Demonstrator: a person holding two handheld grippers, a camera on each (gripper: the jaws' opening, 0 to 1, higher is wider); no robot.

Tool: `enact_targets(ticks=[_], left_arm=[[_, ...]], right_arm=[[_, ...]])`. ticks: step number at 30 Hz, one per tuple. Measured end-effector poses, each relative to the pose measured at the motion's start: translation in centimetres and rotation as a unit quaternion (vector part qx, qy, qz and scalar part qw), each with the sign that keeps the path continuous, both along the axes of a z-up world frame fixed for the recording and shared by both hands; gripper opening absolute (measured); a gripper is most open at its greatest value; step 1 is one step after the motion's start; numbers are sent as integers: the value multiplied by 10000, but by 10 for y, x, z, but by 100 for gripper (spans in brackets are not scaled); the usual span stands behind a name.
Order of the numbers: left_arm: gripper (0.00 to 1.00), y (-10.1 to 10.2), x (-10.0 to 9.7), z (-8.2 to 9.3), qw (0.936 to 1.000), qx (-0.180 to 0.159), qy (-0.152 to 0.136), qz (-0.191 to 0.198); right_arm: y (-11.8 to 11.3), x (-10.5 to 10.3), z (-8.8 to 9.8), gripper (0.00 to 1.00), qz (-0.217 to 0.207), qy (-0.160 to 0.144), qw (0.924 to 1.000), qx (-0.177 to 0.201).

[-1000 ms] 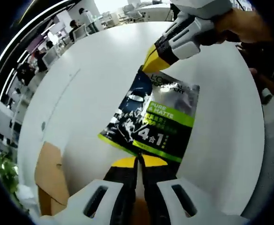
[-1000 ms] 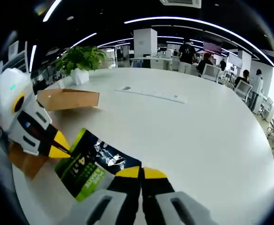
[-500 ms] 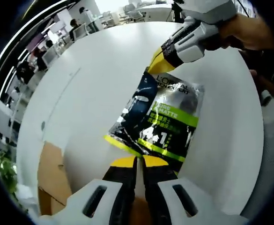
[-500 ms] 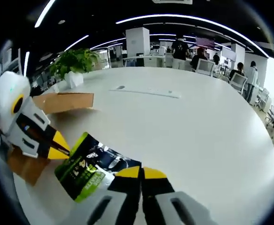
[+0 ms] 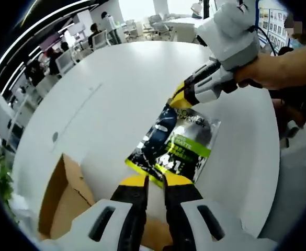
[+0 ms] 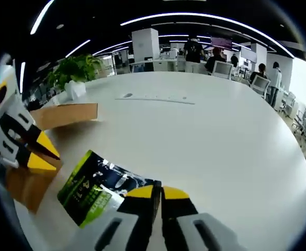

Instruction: Operate the shoe box by opening the lid, removing the specified soft item, and placing it in the target area until the item is outside and the box remains undamaged.

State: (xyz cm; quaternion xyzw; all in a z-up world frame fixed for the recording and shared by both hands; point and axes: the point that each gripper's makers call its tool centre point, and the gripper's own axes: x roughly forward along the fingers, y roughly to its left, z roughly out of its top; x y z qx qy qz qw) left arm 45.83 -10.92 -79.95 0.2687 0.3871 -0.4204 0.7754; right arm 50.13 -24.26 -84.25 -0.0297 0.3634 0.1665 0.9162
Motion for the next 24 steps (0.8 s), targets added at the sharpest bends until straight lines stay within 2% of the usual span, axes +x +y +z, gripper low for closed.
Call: enact_targets(ticks=[4, 9, 10, 24], left_arm=[[11, 4, -2, 12, 9996, -213, 6, 189], [12, 12, -7, 23, 9988, -346, 4, 333], [13, 12, -9, 28, 9979, -481, 37, 428], [23, 35, -26, 55, 9929, -891, 90, 781]], right_arm=[[-1, -3, 3, 11, 58, -23, 9999, -107], [-3, -6, 11, 21, 30, -74, 9999, -71], [-3, -6, 15, 22, 28, -81, 9999, -59], [7, -16, 48, 29, -91, -244, 9995, 152]])
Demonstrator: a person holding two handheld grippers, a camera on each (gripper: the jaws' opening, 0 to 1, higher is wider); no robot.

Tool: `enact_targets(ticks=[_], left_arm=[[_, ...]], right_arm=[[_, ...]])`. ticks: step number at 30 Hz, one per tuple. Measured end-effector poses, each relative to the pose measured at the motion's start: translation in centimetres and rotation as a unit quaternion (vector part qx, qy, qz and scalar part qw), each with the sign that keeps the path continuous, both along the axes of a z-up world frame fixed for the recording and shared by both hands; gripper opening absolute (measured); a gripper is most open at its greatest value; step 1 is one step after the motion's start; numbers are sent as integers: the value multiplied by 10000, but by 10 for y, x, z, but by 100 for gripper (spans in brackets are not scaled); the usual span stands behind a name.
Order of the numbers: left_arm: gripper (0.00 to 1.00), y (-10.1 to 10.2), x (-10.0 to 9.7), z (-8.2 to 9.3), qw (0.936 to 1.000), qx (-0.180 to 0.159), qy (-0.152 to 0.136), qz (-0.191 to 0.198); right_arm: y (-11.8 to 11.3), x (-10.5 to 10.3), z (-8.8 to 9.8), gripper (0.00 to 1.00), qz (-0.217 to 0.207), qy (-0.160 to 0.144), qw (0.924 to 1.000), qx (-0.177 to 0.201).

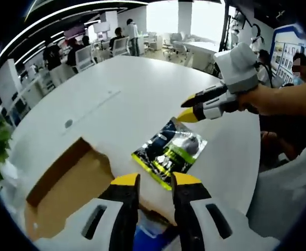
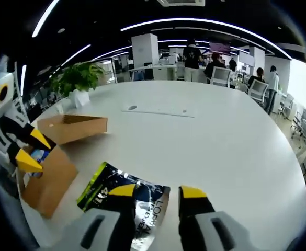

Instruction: Operate the shoe box by opening the lid, removing the specified soft item, and placing it in the target area until the item is outside and the box remains undamaged.

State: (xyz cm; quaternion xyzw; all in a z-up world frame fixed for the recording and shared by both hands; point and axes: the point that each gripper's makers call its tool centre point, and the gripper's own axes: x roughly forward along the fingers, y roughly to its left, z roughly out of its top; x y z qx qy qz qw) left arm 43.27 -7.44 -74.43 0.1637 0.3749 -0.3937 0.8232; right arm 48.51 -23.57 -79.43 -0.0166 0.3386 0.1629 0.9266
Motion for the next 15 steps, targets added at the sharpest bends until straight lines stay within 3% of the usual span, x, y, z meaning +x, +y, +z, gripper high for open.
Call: enact_targets(ticks=[15], left_arm=[[25, 74, -14, 13, 9978, -170, -71, 642]], right_arm=[[45, -27, 19, 37, 451, -7, 9989, -150]])
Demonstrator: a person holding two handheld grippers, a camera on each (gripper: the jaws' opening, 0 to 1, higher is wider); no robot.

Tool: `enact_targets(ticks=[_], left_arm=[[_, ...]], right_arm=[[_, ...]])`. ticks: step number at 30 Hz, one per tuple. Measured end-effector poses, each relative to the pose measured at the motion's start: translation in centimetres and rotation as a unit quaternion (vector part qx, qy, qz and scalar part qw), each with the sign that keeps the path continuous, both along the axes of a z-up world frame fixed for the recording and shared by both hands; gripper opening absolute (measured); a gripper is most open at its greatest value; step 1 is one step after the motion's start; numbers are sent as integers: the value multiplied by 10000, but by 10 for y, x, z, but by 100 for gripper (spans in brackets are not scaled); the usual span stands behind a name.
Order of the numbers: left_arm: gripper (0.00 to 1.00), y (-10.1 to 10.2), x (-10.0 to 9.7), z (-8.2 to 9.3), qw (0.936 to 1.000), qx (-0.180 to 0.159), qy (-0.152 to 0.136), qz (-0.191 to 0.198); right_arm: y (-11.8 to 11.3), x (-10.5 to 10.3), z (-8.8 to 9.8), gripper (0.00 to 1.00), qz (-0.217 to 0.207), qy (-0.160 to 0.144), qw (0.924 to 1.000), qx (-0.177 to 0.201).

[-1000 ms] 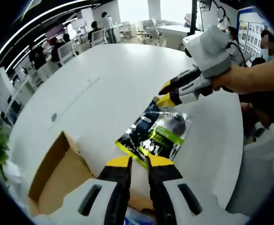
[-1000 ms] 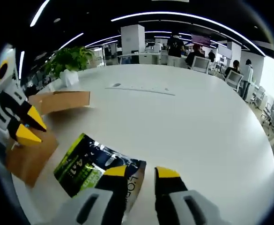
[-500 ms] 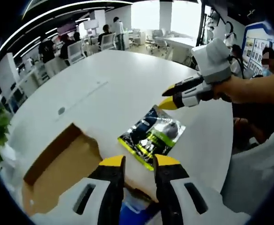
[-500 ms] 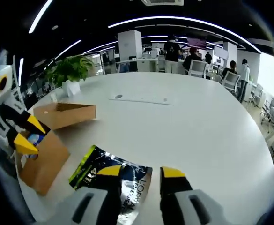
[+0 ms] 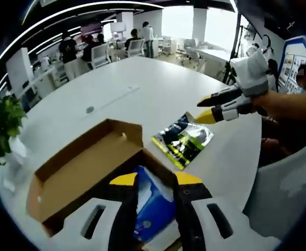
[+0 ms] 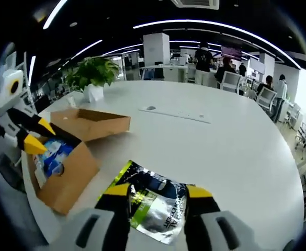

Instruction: Operate the shoe box by opening the lid, removing the specified soft item, and placing it in the target area until the item is outside and the box remains undamaged.

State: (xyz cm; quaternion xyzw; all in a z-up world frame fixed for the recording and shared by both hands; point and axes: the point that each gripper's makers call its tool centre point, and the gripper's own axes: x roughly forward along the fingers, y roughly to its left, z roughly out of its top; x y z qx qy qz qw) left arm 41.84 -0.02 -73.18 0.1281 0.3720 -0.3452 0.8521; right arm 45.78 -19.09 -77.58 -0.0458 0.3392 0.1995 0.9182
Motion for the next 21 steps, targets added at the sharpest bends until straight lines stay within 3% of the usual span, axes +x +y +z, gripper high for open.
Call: enact_targets(ticks=[21], left_arm=[[28, 103, -3, 0, 9956, -145, -128, 913]], right_arm=[[78, -21, 29, 37, 692, -57, 9967, 418]])
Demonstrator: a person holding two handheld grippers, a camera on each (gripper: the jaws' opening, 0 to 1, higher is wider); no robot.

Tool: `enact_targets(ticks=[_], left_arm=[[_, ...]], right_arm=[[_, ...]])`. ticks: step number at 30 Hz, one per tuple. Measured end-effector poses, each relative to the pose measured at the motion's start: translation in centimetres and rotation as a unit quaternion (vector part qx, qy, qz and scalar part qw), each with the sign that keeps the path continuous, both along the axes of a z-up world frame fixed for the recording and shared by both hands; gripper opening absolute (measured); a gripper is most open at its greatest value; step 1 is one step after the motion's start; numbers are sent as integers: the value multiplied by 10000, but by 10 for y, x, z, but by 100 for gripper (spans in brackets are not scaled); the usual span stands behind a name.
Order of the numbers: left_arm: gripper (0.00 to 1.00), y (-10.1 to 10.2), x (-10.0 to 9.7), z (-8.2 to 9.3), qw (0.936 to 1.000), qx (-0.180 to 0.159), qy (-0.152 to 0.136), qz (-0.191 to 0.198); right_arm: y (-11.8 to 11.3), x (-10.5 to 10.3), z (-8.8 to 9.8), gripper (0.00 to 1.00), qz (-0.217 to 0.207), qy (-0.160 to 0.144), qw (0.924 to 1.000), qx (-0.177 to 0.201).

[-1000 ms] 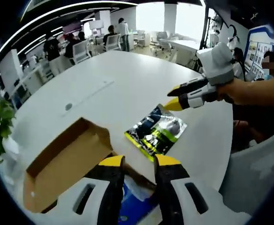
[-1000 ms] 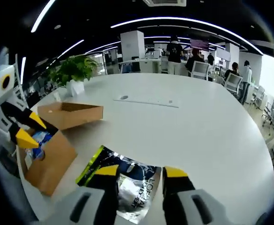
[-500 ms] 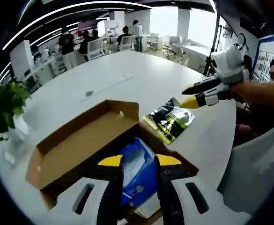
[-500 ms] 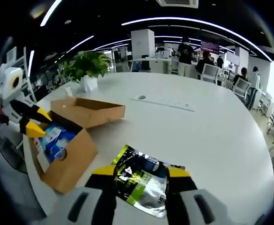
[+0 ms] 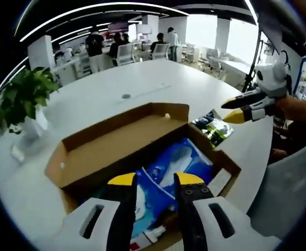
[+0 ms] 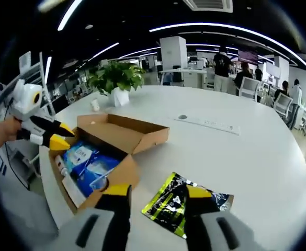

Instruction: Operate the shoe box by opening the lid, removing the specified soft item, and placing it in the target area until the item is outside and the box remains undamaged.

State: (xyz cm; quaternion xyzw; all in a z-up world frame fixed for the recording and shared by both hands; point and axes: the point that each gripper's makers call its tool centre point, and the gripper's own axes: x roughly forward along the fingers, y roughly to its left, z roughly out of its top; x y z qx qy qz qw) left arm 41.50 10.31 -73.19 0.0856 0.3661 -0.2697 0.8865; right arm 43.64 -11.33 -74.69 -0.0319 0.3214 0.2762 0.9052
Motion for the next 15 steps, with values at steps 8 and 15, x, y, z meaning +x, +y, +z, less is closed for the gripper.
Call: enact_targets(ticks=[8, 15], left_arm=[[29, 33, -5, -3, 9994, 2, -7, 338], [30, 57, -13, -6, 9983, 17, -14, 585]], right_arm=[[30, -5, 6, 37, 291, 15, 9995, 111], [55, -8, 9, 37, 521, 36, 9985, 193]])
